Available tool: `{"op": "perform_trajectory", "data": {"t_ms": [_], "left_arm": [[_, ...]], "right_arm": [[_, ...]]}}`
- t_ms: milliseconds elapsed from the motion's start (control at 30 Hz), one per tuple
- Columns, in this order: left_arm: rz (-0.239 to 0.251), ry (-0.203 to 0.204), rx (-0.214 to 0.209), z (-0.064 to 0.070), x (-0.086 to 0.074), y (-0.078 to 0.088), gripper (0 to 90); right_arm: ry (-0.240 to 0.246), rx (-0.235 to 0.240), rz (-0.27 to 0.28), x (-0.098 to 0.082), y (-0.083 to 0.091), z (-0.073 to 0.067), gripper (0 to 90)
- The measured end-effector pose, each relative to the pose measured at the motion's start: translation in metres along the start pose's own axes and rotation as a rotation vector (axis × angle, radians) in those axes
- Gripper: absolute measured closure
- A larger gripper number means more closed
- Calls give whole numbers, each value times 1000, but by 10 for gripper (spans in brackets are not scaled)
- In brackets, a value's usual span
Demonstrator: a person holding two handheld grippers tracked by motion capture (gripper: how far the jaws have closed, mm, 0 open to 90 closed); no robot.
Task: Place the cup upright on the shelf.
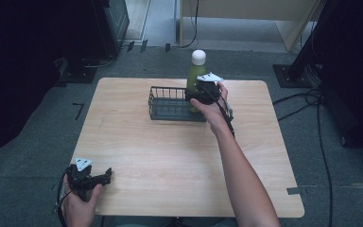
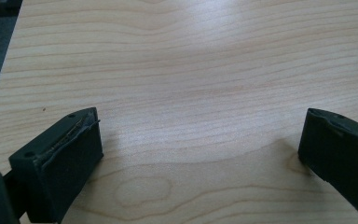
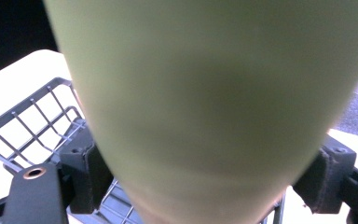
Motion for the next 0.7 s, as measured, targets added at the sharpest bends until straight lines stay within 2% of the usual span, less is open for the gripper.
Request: {"op": "perform_trajectory", "data": {"t_ms": [133,433,700], "left_arm": [[0,0,0,0,0,0,0],[0,1,0,0,0,0,0],[0,0,0,0,0,0,0]], "right_arm": [[-3,7,-3,1,3,0,147],[11,9,7,-1,8,0,196],[12,10,5,-1,9,0,193]]}}
Point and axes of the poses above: each handheld gripper's, and its own axes: y roughly backward along the jaws, x roughly out of its top, z roughly to its right, the point moved 9 cm from there along -y, roughly forward along the jaws, and after that the axes turned 2 degrees about x, right-handed, at the moved point
